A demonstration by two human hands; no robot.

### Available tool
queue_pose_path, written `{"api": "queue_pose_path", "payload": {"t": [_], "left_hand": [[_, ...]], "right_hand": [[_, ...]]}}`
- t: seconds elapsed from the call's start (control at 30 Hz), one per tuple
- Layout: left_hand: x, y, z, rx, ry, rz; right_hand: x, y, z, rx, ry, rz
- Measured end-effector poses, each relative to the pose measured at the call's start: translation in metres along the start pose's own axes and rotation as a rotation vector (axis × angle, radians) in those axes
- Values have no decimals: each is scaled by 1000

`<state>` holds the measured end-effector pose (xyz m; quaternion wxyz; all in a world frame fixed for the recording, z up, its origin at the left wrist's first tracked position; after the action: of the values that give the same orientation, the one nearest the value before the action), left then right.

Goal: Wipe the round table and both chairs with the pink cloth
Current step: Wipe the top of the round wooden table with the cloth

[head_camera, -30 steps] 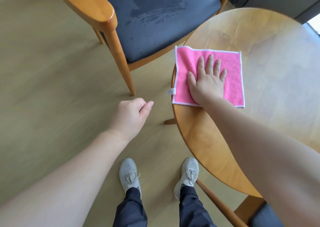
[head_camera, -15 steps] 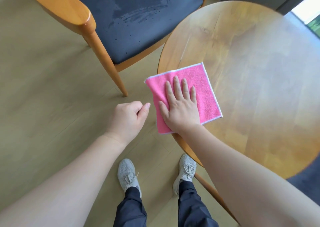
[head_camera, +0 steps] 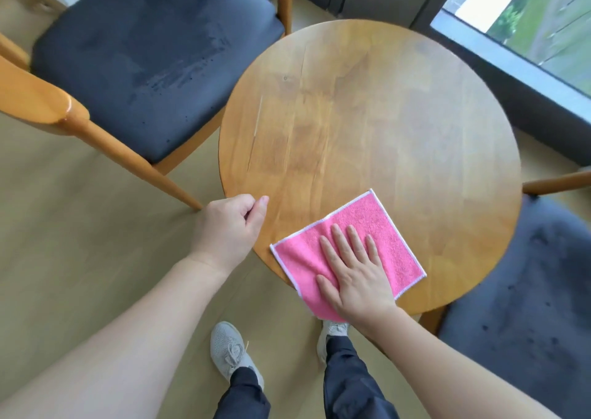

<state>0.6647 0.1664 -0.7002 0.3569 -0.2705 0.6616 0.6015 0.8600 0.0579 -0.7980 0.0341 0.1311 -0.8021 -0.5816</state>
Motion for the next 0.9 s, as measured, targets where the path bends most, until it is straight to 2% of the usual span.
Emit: {"api": "queue_pose_path", "payload": {"t": [0.27,0.47,0.6,0.73,0.9], "left_hand": [[-25,-35,23,68,-50,0],[-24,-43,29,81,-42,-9],[-14,-42,28,63,-13,-6],[-11,-43,27,37,5,-3],[-13,-49,32,25,-3,36]], "right_hand": [[-73,-9,-1,41,-92,18],[-128,-8,37,44,-259,50],[-137,3,72,35,-300,59],[-109,16,97,22,-108,2],[-35,29,90,11,427,-92]]}}
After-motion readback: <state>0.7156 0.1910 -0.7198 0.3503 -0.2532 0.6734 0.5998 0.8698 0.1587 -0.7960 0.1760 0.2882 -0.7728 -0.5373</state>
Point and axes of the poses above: each hand's wrist, its own z-axis towards the middle knuckle, its own y-axis out of the back of the hand, x = y × z, the point moved 10 cm from there along z, towards the middle knuckle, and after that the axes turned 11 degrees about -z, right-handed, at the moved point
